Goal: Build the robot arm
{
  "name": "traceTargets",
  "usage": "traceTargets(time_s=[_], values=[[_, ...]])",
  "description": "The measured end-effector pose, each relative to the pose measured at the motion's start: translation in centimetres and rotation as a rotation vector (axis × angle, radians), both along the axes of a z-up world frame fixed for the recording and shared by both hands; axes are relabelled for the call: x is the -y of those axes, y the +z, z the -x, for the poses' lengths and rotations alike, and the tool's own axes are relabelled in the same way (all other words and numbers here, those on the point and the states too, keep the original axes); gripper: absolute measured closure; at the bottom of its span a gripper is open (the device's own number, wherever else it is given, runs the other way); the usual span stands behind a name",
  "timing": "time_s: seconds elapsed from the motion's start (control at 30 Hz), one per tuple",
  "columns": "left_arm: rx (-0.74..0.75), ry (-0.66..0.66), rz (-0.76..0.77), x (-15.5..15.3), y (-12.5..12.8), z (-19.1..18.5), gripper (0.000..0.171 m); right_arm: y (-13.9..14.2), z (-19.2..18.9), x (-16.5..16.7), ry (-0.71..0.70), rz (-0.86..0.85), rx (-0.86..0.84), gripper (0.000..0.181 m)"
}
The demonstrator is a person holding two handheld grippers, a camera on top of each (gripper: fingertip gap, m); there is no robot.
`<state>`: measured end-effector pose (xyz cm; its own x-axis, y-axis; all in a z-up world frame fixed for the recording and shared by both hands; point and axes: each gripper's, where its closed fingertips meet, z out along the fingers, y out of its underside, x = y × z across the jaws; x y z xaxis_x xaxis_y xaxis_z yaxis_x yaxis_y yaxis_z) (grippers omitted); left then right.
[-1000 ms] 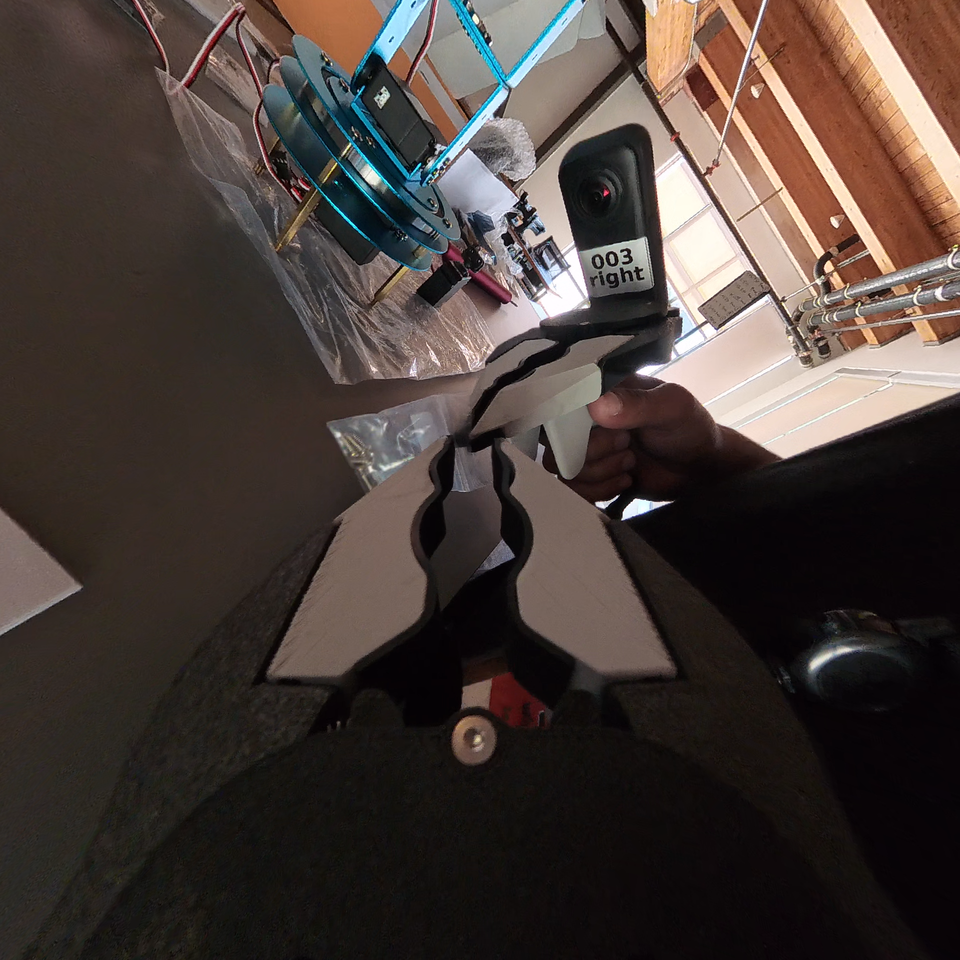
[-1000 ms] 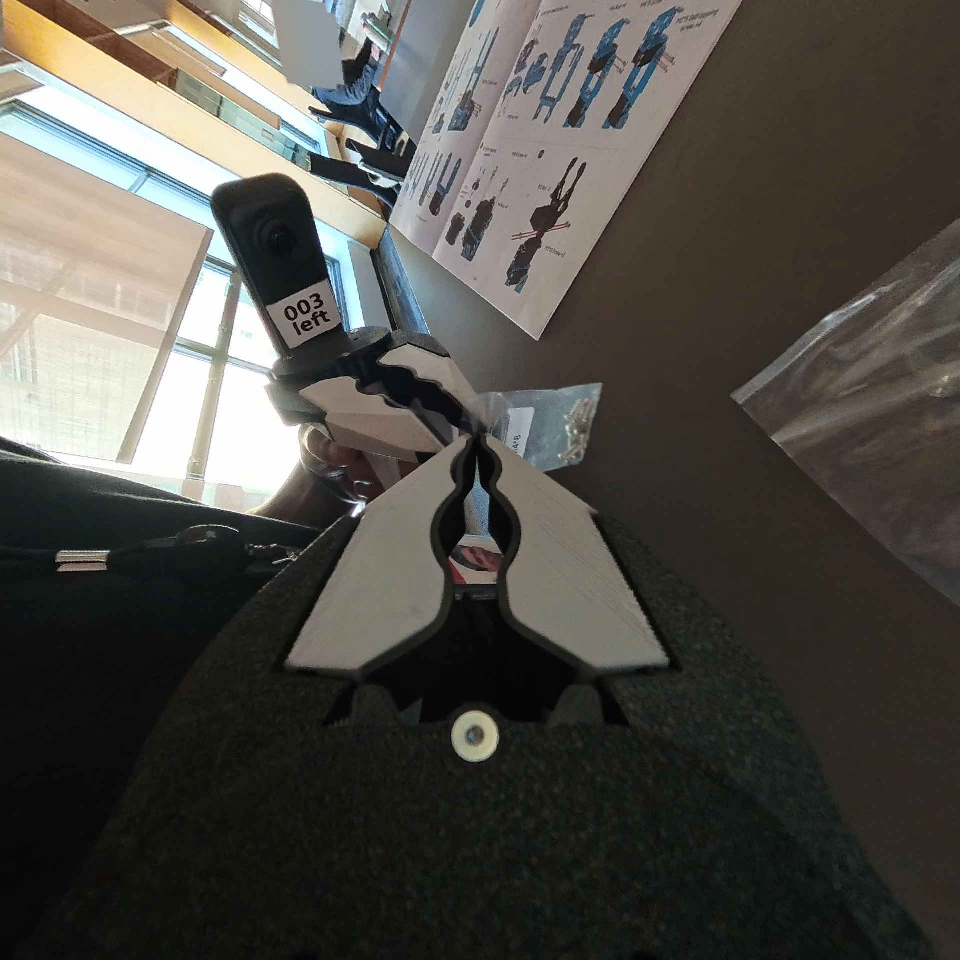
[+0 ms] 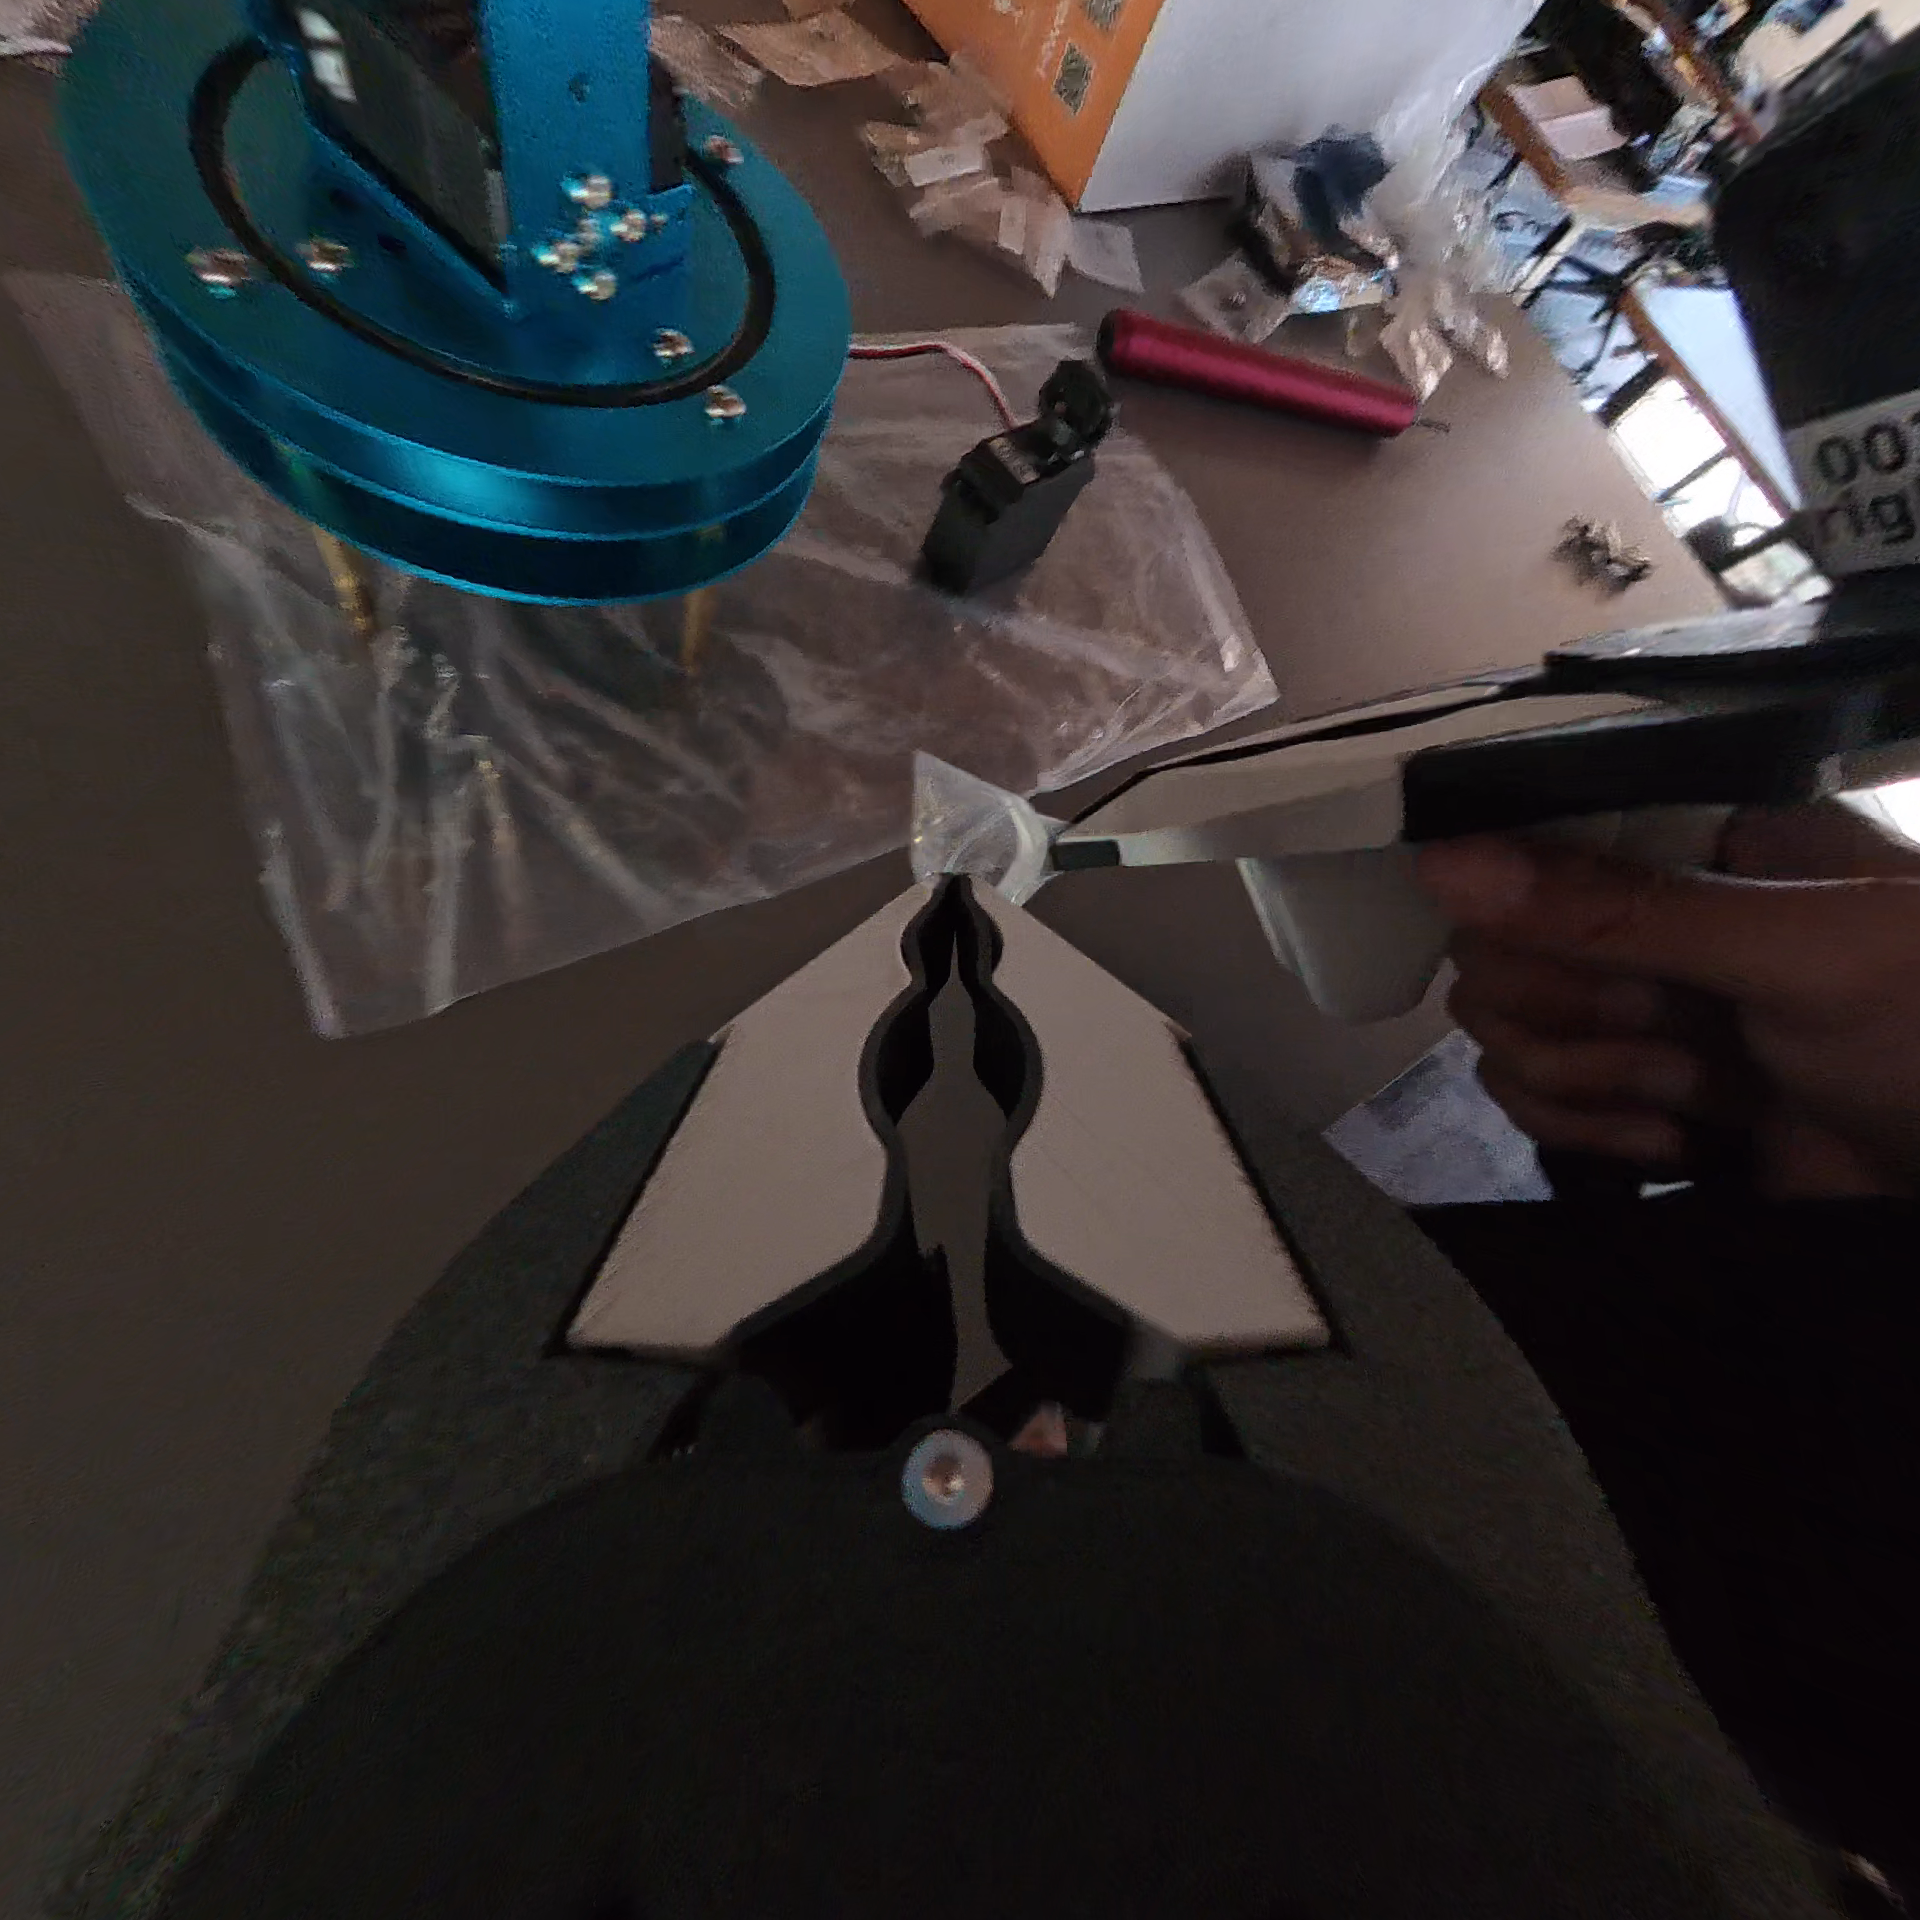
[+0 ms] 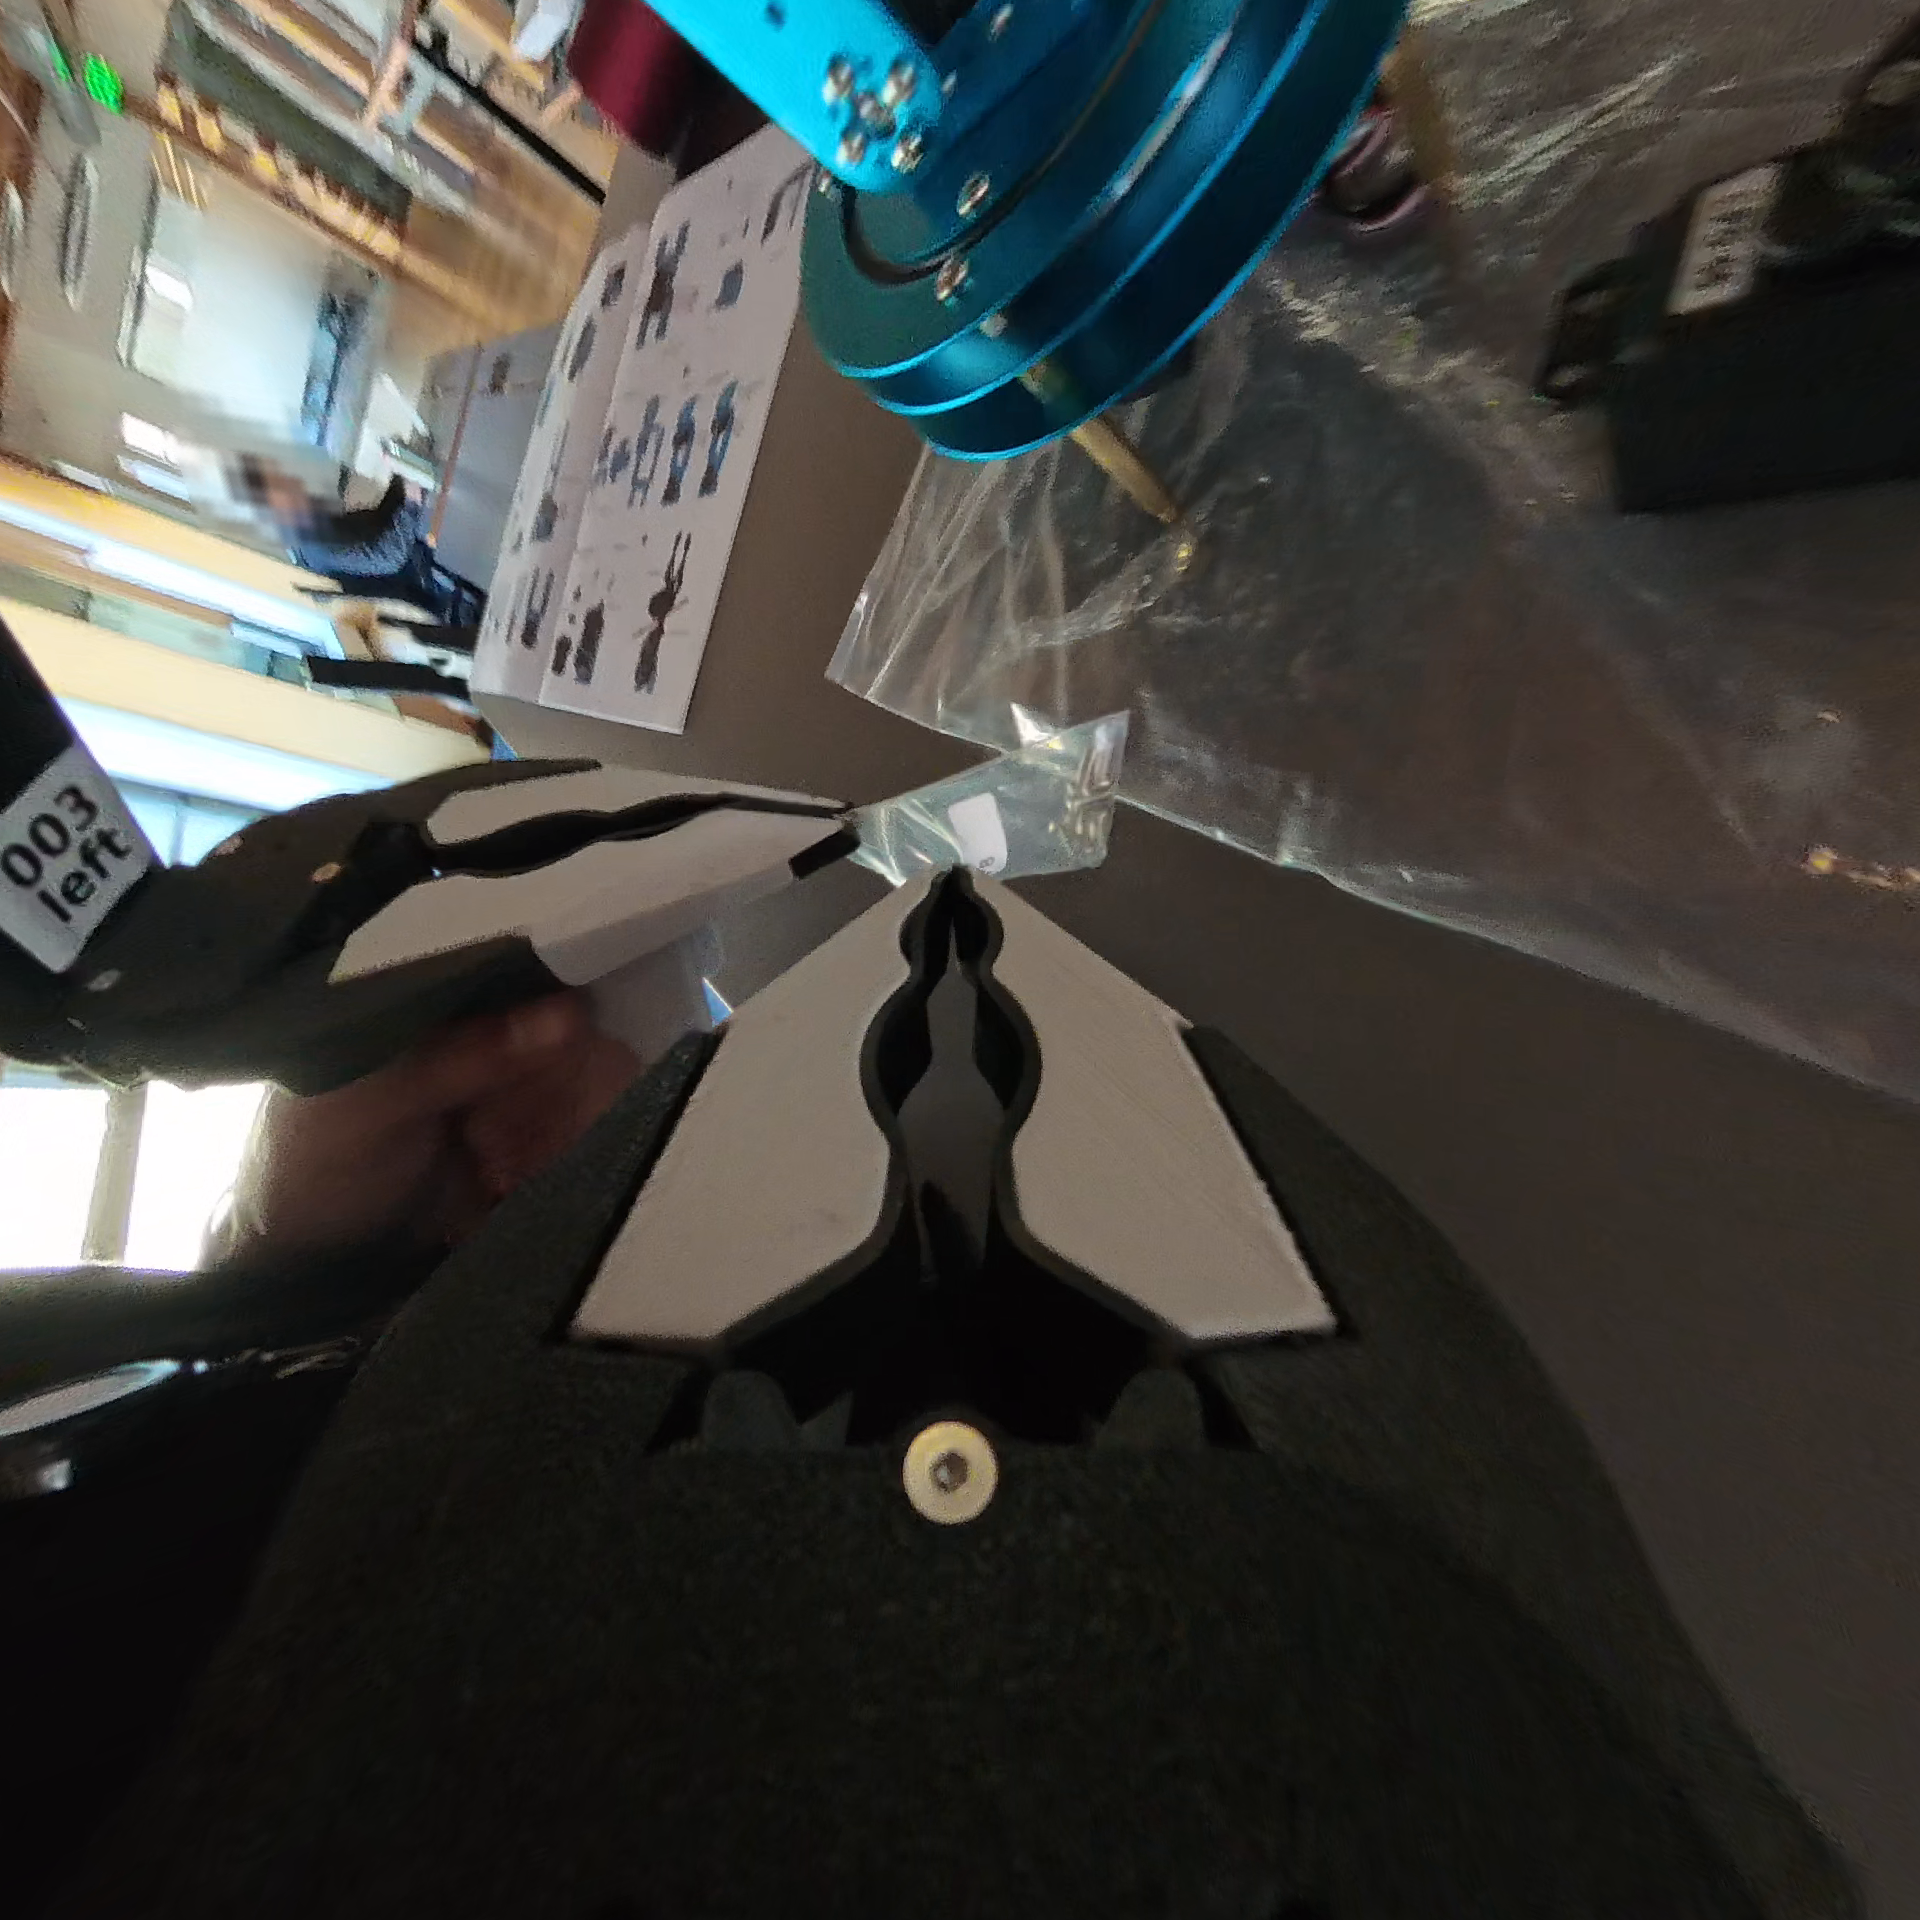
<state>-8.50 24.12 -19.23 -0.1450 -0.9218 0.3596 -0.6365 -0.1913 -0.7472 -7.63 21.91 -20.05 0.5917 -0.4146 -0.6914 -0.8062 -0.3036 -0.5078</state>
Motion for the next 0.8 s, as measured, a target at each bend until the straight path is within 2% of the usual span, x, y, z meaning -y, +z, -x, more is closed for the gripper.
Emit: traceTargets(time_s=[0.1,0.2,0.23,0.3,0.37,0.43,0.57,0.77,0.8], values=[[-0.002,-0.086,-0.026,1.9,0.4,-0.7,0.171,0.2,-0.1,1.3,0.051,0.039,0.088,0.181],[-0.022,-0.162,0.158,2.6,1.7,-1.6,0.171,2.8,-0.1,1.5,0.165,-0.069,0.280,0.178],[-0.042,-0.178,0.262,2.6,2.2,-1.9,0.171,3.4,-0.3,2.1,0.205,-0.081,0.371,0.165],[-0.093,-0.212,0.468,2.7,3.1,-2.3,0.171,3.8,-1.0,3.4,0.265,-0.089,0.544,0.122],[-0.152,-0.217,0.666,2.6,3.6,-2.6,0.171,3.5,-0.9,4.1,0.337,-0.106,0.655,0.108],[-0.204,-0.213,0.789,2.5,3.7,-2.7,0.171,2.6,-1.5,3.8,0.379,-0.090,0.777,0.100],[-0.283,-0.232,0.855,3.3,3.6,-2.2,0.171,1.3,-0.9,1.7,0.551,-0.131,0.918,0.106],[-0.323,-0.261,0.896,4.5,4.7,-1.7,0.171,3.3,-0.6,0.6,0.593,-0.291,0.899,0.121],[-0.327,-0.256,0.899,4.6,4.8,-1.8,0.171,3.4,-0.5,0.7,0.598,-0.299,0.890,0.128]])
